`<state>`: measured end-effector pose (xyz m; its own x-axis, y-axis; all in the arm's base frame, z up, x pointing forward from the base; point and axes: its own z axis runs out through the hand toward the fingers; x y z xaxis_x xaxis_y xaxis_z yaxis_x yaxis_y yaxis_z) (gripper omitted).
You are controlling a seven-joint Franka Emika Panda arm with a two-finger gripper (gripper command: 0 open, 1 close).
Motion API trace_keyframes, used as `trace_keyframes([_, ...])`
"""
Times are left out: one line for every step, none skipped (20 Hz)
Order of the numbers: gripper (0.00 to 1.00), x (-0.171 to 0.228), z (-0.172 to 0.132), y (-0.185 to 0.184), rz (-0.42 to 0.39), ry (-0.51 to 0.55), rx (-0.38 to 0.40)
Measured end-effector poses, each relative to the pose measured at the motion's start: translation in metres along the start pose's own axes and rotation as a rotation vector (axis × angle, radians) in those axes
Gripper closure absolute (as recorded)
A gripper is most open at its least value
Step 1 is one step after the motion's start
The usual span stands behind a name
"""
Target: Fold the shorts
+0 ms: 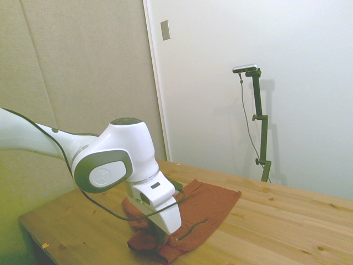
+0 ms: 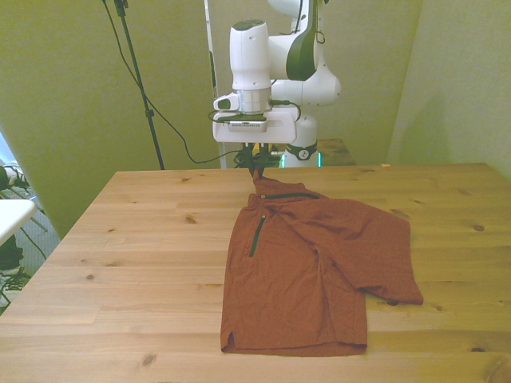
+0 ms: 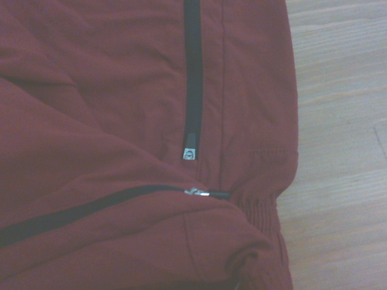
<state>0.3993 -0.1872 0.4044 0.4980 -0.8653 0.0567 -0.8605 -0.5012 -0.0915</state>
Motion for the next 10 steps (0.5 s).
trace_keyframes([0.0, 0.003, 0.004, 0.001, 0.004, -0.007, -0.005])
trace_keyframes([0.0, 0.005, 0.008, 0.002, 0.009, -0.013, -0.01])
trace_keyframes([0.0, 0.008, 0.01, 0.002, 0.011, -0.016, -0.013])
trace_keyframes([0.0, 0.01, 0.009, 0.002, 0.011, -0.014, -0.012])
trace_keyframes([0.0, 0.012, 0.006, 0.0, 0.007, -0.006, -0.009])
trace_keyframes([0.0, 0.012, -0.001, -0.002, -0.004, 0.011, -0.006])
trace_keyframes([0.0, 0.011, -0.012, -0.006, -0.025, 0.041, -0.007])
trace_keyframes([0.0, 0.008, -0.026, -0.01, -0.048, 0.081, -0.014])
trace_keyframes([0.0, 0.002, -0.042, -0.016, -0.073, 0.129, -0.024])
trace_keyframes([0.0, -0.009, -0.058, -0.024, -0.1, 0.182, -0.039])
